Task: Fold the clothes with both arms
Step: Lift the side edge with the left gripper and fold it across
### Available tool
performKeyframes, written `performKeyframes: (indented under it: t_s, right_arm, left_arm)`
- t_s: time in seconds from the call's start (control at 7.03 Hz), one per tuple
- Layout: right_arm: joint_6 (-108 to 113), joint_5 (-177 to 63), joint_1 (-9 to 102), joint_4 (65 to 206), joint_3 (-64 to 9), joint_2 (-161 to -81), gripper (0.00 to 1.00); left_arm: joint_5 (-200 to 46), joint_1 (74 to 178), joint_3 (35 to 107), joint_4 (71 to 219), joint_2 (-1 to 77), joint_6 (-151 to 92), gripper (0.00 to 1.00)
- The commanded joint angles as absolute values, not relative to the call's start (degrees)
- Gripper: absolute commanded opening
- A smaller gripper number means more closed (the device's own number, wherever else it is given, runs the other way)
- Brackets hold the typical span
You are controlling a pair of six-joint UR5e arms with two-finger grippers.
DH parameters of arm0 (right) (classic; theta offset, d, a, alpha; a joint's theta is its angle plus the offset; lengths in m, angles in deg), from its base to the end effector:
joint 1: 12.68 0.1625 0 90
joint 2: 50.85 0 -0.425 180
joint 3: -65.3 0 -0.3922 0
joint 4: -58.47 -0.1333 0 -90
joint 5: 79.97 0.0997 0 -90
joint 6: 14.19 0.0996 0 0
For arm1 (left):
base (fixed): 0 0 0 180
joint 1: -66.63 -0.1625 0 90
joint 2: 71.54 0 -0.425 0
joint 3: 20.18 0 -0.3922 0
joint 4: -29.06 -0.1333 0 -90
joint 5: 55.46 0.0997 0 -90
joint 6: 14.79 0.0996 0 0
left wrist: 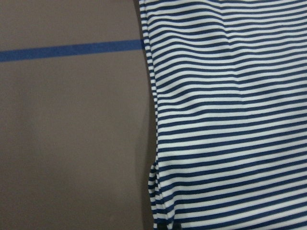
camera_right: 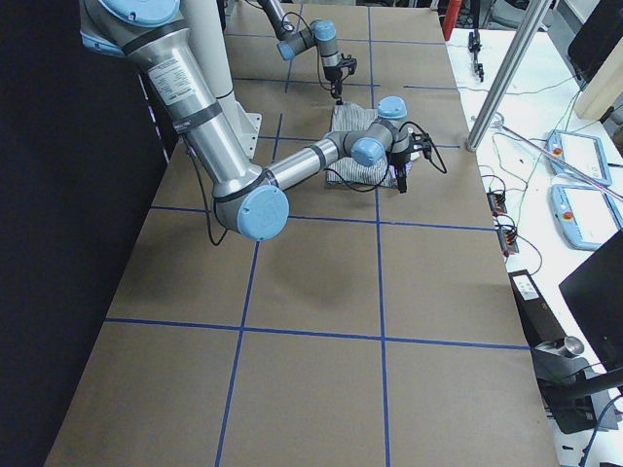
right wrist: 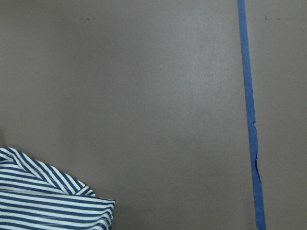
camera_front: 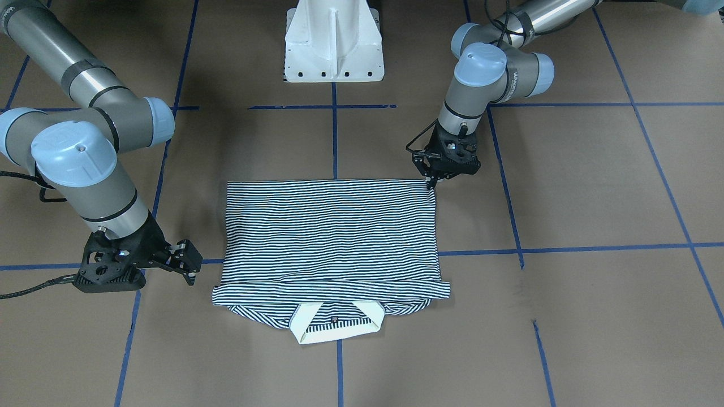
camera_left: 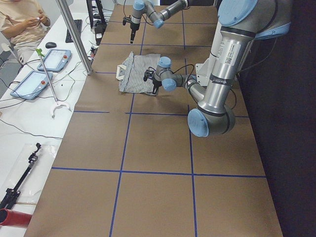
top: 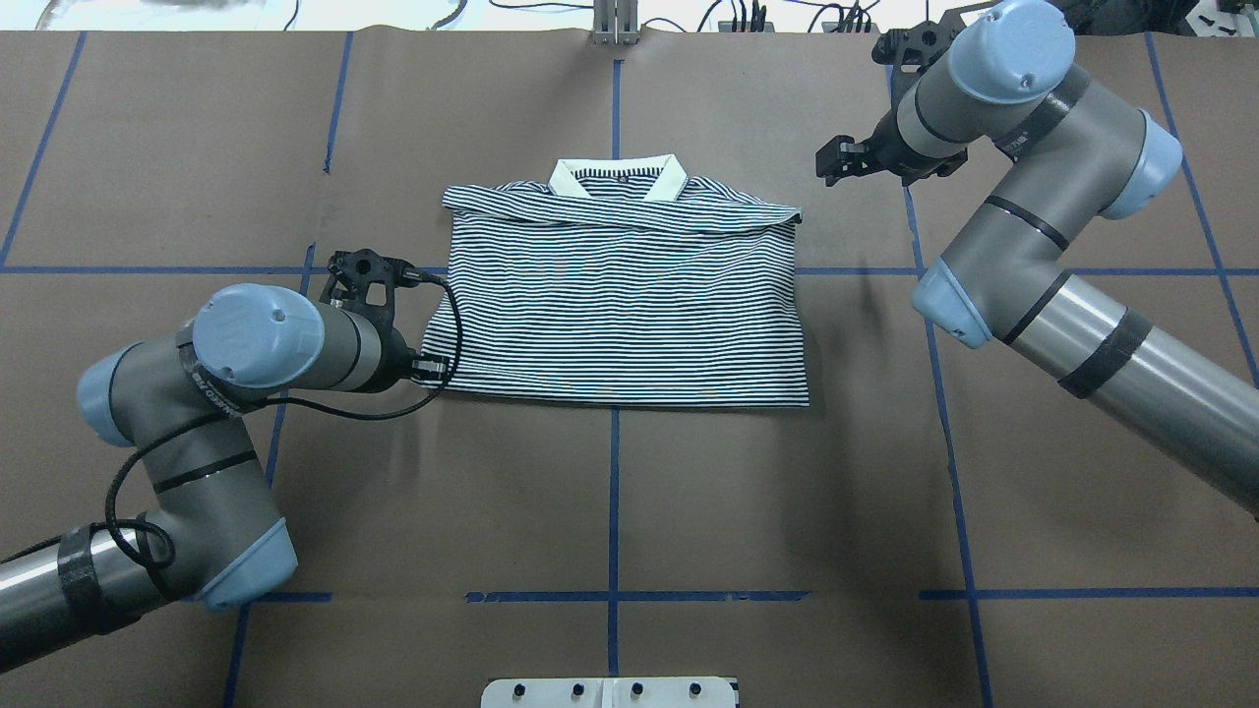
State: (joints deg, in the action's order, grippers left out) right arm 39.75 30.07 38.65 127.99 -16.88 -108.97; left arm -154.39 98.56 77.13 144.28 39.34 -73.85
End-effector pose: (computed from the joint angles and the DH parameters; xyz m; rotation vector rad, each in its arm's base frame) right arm -0.3720 -0.6235 0.3603 0.2914 -0.7853 0.1148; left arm 0.4771 -0.4362 0.3529 0.3619 0.8689 0.0567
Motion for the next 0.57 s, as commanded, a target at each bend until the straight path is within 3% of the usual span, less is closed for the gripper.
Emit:
performKeyframes:
  t_s: [0.0, 0.14, 0.43]
  right_arm:
    - [39.77, 30.06, 38.64, 127.99, -16.79, -108.95, 1.00]
    - [39.77, 30.06, 38.64, 128.08, -16.79, -108.95, 1.00]
    - [40.12, 29.98, 38.64, 127.99, -16.79, -108.95, 1.00]
  left_arm:
    - [-154.60, 106.65, 73.89, 144.46, 40.07, -64.06, 0.00]
    - [-154.60, 111.05, 69.60, 144.63, 42.25, -60.27, 0.00]
    - [-154.42, 116.88, 53.91, 148.64, 51.81, -57.86, 0.00]
